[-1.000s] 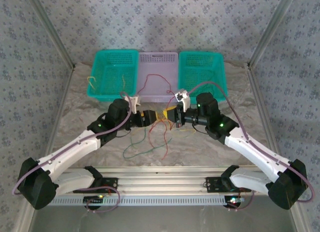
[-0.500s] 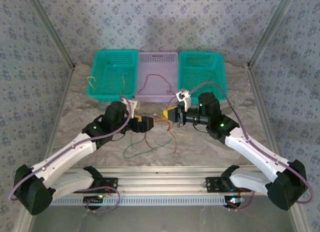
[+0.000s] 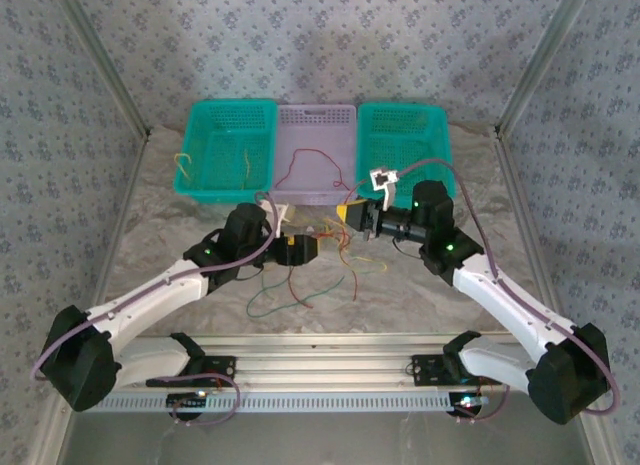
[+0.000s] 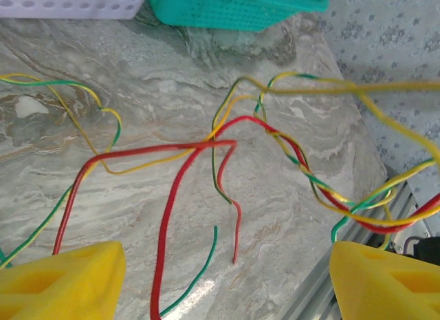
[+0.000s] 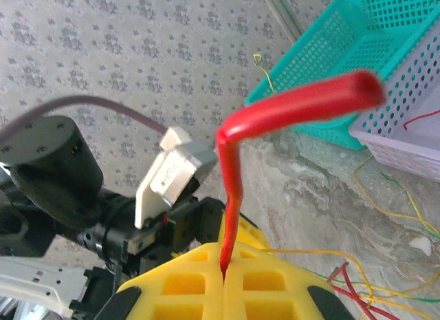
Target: Untangle the cables
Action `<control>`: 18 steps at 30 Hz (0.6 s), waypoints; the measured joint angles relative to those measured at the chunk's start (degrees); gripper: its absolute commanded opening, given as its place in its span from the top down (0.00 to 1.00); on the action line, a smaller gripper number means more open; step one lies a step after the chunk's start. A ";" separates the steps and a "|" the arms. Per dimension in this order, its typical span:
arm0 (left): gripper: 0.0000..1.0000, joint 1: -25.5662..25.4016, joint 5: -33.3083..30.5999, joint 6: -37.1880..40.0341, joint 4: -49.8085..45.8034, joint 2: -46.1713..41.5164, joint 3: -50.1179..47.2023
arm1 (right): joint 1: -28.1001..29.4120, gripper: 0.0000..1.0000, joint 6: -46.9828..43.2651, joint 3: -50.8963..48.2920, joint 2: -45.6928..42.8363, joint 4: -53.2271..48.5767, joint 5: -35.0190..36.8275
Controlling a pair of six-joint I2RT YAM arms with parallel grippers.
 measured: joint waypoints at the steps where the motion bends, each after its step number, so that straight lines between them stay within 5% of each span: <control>1: 0.30 -0.24 0.24 0.04 0.24 0.39 -0.04 | -0.28 1.00 0.66 0.00 0.00 0.61 -0.26; 6: 0.41 -0.66 1.20 -0.57 1.46 1.64 -0.59 | -0.50 1.00 2.82 0.00 0.00 2.89 -1.53; 18: 1.00 -0.66 0.11 -1.25 2.80 2.29 -0.68 | -0.50 1.00 4.92 0.00 0.09 4.26 -4.52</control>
